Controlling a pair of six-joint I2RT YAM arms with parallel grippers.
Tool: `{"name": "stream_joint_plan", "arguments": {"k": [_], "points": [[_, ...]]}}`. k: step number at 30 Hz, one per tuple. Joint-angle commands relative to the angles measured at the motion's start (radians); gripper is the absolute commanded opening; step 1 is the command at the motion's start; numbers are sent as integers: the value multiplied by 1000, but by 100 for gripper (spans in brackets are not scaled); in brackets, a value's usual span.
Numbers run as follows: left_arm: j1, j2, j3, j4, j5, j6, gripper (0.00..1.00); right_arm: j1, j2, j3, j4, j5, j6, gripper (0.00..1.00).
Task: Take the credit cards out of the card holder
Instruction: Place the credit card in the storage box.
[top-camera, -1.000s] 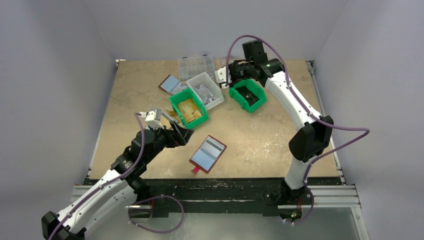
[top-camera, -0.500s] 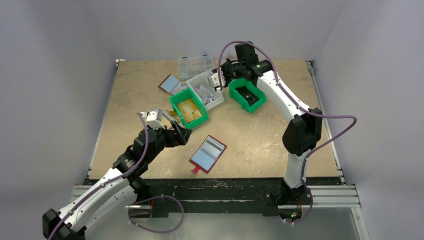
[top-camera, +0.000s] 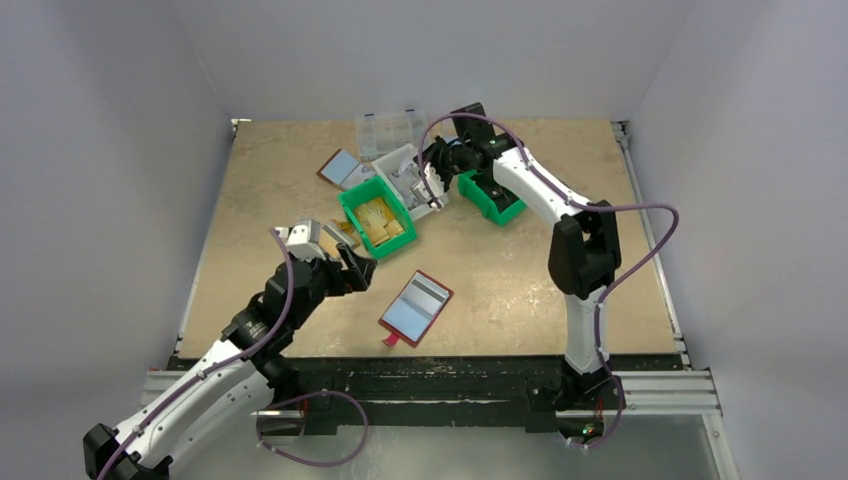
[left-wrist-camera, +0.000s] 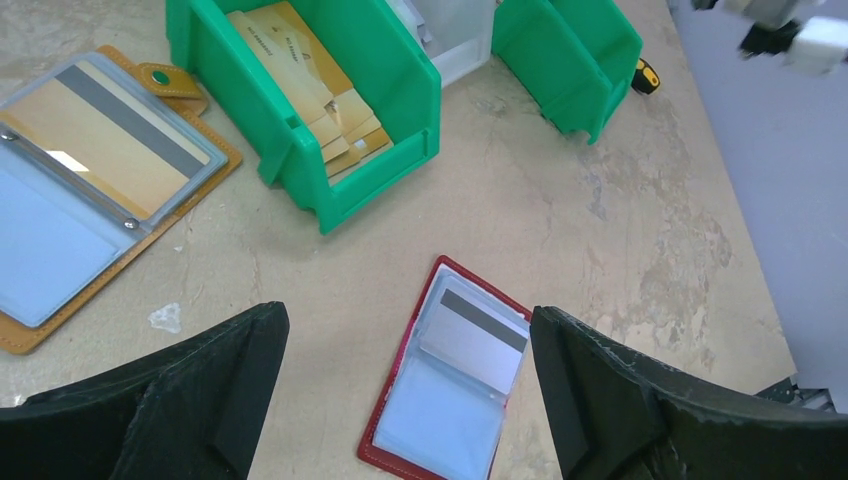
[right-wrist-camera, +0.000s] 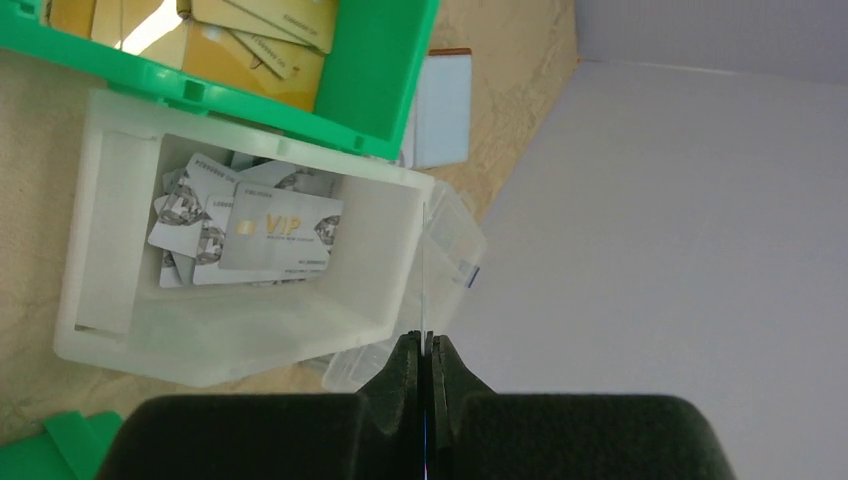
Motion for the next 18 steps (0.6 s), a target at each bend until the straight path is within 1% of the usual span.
{"name": "stream_joint_plan", "arguments": {"k": [1,7,13,18], "points": [[5,-24,-3,-8,-42,23,100,2,28,-48,79,-11,-199,0],[5,-23,-4,-17,-59,27,100,6,53,-129,221,-11,-344,0],[5,-25,-14,-17,-64,23,100,8,72,-178,283,-7,-461,0],[5,-31,-14,-23,-67,24,100,10,84,-215,312,14,-519,0]]}}
